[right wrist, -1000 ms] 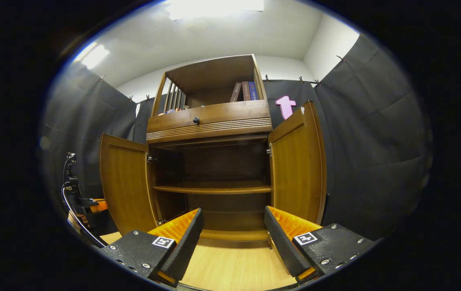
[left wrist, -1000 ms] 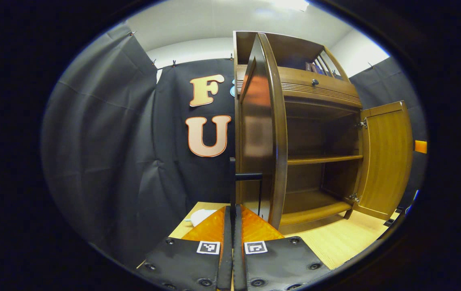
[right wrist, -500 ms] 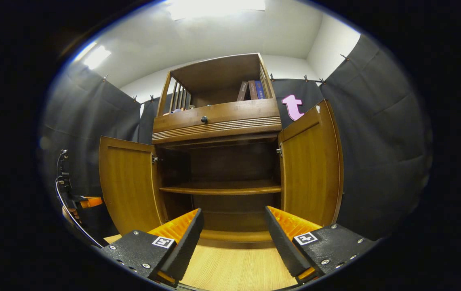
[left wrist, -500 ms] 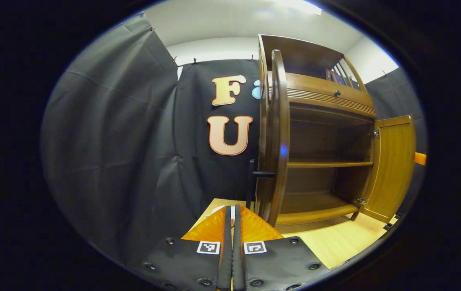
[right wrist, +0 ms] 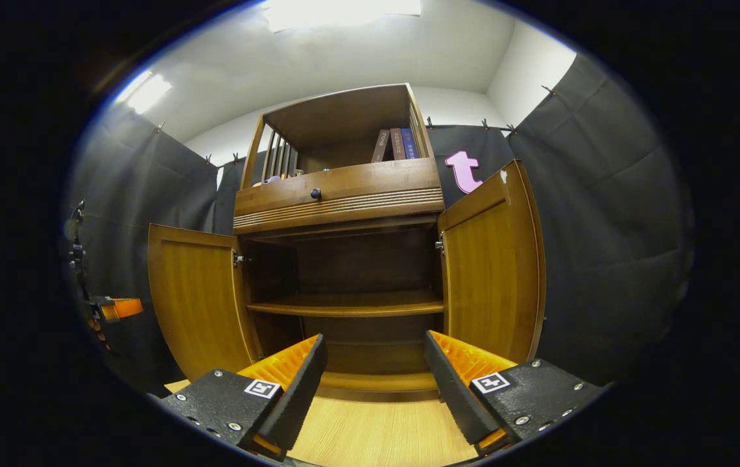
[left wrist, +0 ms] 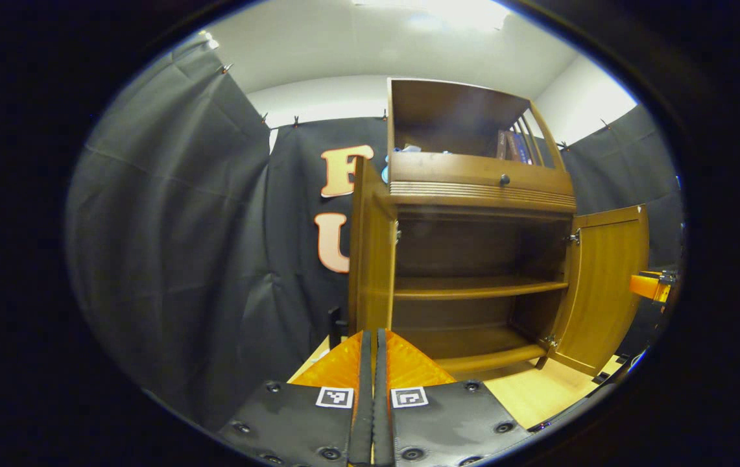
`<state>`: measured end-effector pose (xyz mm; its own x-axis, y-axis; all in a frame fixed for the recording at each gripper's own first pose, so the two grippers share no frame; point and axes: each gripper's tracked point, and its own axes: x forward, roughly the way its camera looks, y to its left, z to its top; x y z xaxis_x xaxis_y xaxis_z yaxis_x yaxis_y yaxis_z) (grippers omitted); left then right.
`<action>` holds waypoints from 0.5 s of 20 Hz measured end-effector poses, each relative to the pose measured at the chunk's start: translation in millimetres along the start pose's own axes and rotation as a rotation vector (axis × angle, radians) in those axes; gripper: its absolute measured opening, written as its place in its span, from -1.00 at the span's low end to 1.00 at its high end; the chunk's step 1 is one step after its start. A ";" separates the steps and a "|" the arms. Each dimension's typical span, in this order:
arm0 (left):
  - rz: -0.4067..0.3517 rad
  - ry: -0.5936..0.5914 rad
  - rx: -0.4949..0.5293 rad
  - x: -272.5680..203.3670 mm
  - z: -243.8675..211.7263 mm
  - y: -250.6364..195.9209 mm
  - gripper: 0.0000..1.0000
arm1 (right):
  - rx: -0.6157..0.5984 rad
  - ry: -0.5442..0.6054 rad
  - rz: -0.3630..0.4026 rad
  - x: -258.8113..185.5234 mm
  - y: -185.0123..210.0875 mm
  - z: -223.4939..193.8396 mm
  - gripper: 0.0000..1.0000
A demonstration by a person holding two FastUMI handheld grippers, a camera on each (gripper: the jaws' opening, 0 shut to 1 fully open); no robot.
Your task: Open the right door of the double-door shoe cabinet with the right hand, and open the left door with the left hand.
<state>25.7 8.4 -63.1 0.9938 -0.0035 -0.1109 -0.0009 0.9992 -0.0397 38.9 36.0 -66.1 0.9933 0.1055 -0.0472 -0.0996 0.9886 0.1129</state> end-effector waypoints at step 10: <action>-0.038 0.011 -0.046 57.0 38.9 -72.2 0.24 | -0.035 -0.007 -0.061 30.5 -44.3 37.1 0.83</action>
<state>86.7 -62.4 -28.0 0.9920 -0.0419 -0.1195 0.0313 0.9955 -0.0894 75.7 -8.6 -35.7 0.9980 0.0443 -0.0461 -0.0407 0.9963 0.0753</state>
